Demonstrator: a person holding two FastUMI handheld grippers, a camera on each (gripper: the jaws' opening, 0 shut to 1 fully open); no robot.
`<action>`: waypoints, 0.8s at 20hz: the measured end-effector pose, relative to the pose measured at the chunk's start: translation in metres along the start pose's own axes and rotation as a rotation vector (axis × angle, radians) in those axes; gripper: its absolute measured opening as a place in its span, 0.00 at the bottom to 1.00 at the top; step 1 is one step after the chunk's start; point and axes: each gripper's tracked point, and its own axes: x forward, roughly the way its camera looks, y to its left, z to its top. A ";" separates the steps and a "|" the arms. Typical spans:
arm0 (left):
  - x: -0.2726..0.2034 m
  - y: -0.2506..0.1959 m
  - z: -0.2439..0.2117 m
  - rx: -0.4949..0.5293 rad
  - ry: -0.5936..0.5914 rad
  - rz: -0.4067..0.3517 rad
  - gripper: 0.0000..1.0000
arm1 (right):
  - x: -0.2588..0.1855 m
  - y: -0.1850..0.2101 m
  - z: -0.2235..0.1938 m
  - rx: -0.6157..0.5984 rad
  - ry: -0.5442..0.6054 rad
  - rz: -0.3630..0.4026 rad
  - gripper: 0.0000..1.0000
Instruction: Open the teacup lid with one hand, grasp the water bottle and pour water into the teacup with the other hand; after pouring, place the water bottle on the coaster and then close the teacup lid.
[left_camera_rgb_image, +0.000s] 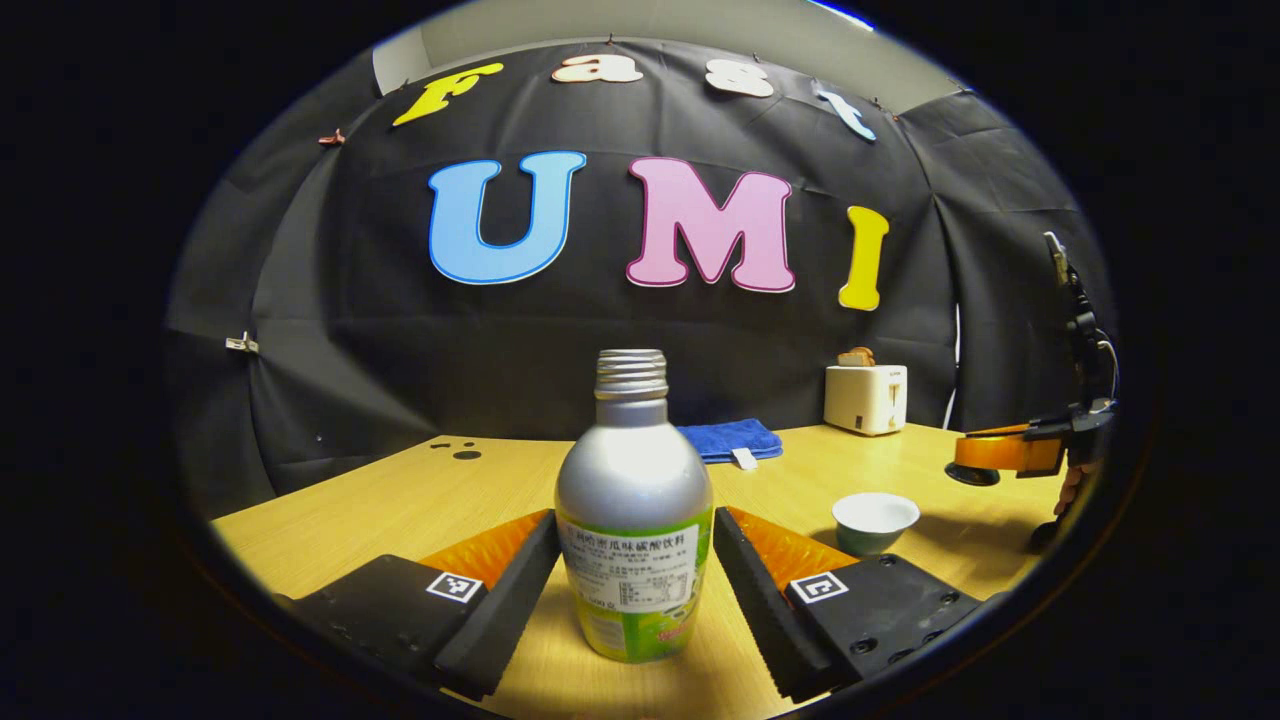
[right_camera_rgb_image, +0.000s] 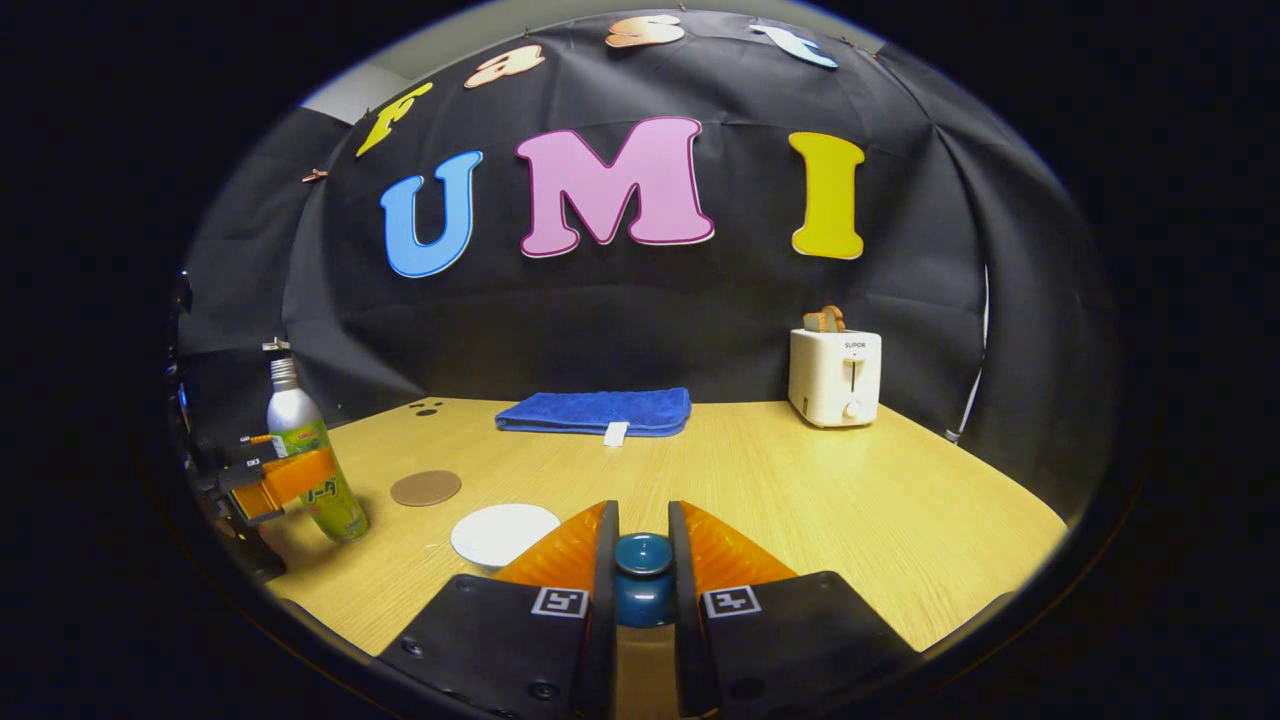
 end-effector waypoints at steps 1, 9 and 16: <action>0.004 -0.001 -0.001 0.000 0.000 0.003 0.96 | -0.001 -0.001 0.000 0.001 -0.004 0.002 0.27; 0.021 0.001 -0.001 0.000 0.000 0.023 0.88 | -0.004 -0.009 0.006 0.038 -0.080 -0.002 0.27; 0.022 -0.011 -0.005 0.088 0.023 0.026 0.81 | -0.005 -0.008 0.011 -0.029 -0.125 -0.025 0.27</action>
